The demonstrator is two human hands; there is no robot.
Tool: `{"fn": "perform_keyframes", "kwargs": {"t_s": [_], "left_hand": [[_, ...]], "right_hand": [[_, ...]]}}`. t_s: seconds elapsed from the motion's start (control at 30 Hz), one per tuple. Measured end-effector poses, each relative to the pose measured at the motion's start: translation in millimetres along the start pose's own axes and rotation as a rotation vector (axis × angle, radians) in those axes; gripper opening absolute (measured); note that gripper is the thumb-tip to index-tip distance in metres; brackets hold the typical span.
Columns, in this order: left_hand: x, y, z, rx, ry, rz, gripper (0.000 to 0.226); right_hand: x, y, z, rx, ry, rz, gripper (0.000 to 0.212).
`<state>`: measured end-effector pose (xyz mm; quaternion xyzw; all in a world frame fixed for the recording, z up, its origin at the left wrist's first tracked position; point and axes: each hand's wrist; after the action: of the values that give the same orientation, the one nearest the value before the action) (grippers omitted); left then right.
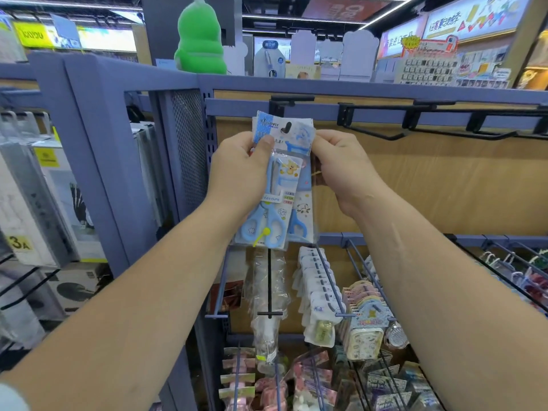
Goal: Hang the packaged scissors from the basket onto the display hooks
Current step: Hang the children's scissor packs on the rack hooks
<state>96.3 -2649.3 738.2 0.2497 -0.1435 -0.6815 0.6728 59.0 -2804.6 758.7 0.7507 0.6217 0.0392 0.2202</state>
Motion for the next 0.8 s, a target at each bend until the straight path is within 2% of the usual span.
{"fn": "perform_keyframes", "kwargs": {"t_s": [0.1,0.23,0.4,0.63,0.8], "left_hand": [[8.6,11.5,-12.1,0.000,0.003,0.045,0.046],[16.0,21.6,-29.1,0.037,0.051,0.121,0.041],[15.4,20.7,-50.5,0.021,0.056,0.136,0.030],[3.6,-32.9,-55.8,0.000,0.181,0.175,0.015],[15.6,-89.7,-54.2,0.073,0.323,0.136,0.016]], "right_hand": [[1.2,14.9,3.7,0.028,-0.029,0.006,0.034],[4.5,29.0,11.6,0.054,-0.005,0.015,0.034],[6.3,23.8,17.9,0.063,0.001,0.039,0.037],[-19.7,-20.4,36.5,0.077,-0.042,0.130,0.036],[-61.0,-82.3,63.9,0.093,-0.119,0.118,0.036]]}}
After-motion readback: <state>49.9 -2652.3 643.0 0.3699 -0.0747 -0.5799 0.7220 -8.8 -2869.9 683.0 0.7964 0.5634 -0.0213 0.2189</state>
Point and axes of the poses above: each hand's wrist, its own y-axis towards the middle knuckle, its own x-axis out of the palm, z = x × y, and after that the axes turned 2 degrees about -z, right-handed
